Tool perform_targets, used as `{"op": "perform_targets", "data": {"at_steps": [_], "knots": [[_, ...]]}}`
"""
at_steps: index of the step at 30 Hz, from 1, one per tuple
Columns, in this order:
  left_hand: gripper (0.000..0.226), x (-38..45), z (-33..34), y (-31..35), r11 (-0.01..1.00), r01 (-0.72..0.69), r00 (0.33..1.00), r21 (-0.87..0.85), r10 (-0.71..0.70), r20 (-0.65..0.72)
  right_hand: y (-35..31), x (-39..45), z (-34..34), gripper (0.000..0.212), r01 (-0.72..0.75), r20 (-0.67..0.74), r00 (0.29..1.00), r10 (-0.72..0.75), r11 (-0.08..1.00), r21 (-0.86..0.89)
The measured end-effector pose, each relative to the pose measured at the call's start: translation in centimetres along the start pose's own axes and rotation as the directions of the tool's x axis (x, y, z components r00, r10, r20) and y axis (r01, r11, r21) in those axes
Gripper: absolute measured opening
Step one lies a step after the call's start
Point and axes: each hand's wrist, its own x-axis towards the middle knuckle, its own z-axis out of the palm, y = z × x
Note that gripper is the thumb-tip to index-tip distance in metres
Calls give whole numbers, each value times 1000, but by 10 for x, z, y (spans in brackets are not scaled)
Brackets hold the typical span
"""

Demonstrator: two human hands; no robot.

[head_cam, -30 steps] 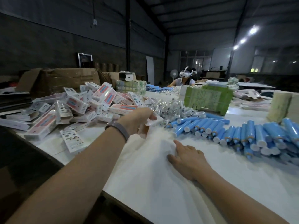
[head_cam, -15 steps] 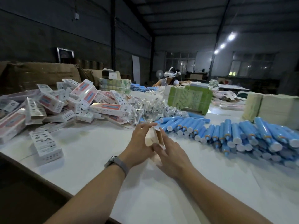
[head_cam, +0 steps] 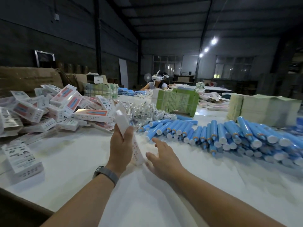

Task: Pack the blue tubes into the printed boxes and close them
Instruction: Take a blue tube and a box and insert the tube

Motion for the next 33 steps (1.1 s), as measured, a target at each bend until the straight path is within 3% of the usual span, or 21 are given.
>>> {"op": "perform_targets", "data": {"at_steps": [4,6,9,11,15,18,20,24,26,29,31,33], "knots": [[52,-1,3,0,999,31,997,11,-32,72,4,9,-6,56,-72,-35,996,76,993,90],[61,-4,6,-3,997,18,989,71,-29,147,7,21,-11,57,-56,-34,998,56,998,6],[61,-8,11,-3,984,-6,988,176,-21,151,16,48,-25,60,-98,-41,995,93,981,-168],[59,-8,12,-4,987,37,987,157,-61,148,20,67,-33,60,-166,-74,985,154,967,-193],[61,-6,11,-9,991,73,989,116,-87,120,21,100,-40,62,-335,-56,940,336,942,26],[57,-1,14,-15,992,61,993,113,-72,91,15,123,-33,52,-383,25,924,382,921,67],[56,0,15,-16,992,62,993,113,-73,93,13,135,-26,40,-424,17,905,425,898,121],[61,-1,15,-13,994,45,992,101,-56,112,15,150,-16,33,-426,-72,876,478,834,350],[61,0,14,-12,995,59,991,83,-68,115,7,153,-15,32,-394,-69,862,503,748,533],[60,2,13,-11,996,69,991,61,-75,107,-10,151,-23,29,-267,38,861,507,388,882],[58,1,14,-9,996,72,992,48,-77,98,-24,141,-36,29,-186,98,903,419,175,967],[50,0,15,-8,996,65,995,54,-69,78,-40,127,-50,15,-160,128,953,275,97,982]]}}
